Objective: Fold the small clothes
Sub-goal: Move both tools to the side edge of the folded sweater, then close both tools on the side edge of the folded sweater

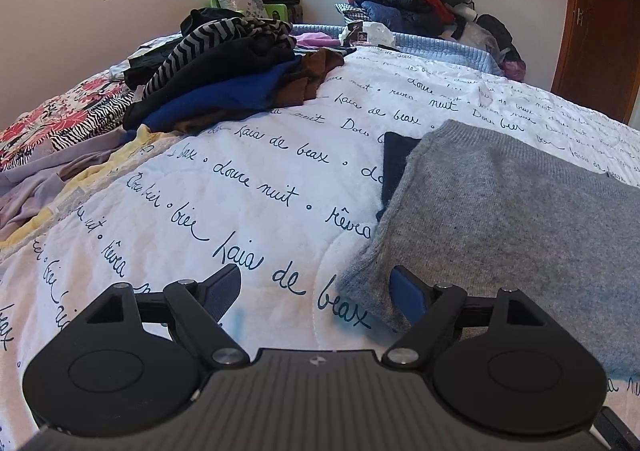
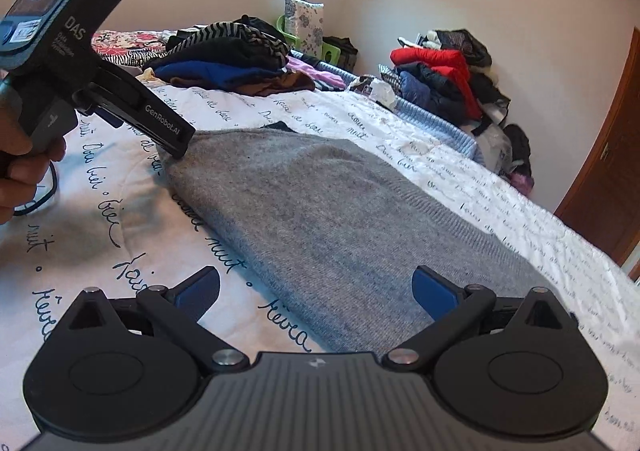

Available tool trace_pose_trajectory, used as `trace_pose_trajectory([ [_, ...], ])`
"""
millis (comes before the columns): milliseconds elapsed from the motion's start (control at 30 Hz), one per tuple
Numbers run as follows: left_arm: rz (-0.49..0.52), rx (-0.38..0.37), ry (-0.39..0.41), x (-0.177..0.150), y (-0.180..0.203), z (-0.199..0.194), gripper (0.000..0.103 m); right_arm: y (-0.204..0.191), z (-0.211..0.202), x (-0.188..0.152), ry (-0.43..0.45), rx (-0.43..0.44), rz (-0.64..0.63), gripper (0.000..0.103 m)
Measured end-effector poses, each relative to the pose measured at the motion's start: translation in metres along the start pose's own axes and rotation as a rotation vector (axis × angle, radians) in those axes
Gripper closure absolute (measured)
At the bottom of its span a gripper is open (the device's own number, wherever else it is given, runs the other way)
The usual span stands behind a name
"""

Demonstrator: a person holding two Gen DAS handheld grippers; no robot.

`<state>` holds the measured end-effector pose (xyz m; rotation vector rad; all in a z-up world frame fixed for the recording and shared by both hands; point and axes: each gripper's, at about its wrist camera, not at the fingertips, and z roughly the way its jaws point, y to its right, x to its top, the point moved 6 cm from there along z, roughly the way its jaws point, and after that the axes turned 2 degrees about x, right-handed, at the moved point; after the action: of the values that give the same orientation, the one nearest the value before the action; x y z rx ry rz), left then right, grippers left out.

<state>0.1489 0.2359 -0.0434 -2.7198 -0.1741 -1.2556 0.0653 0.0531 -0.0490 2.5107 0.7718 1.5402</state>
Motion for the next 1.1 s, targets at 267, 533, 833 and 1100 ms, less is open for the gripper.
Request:
trace_pose_trajectory([
  [267,0.058,0.024,0.027,0.004,0.006,-0.003,0.016,-0.011,0.009,-0.004,-0.021,-0.001,-0.070,0.000],
  [533,0.075,-0.071,0.039,0.041,0.001,0.015,0.009,-0.030,0.032,0.001,0.009,-0.107,-0.181,0.000],
  [833,-0.050,-0.388,-0.160,0.079,0.013,0.083,0.009,-0.054,0.063,0.011,0.036,-0.179,-0.242,0.000],
  [1100,-0.022,-0.532,-0.226,0.095,0.050,0.118,0.009,-0.052,0.085,0.022,0.035,-0.228,-0.231,0.001],
])
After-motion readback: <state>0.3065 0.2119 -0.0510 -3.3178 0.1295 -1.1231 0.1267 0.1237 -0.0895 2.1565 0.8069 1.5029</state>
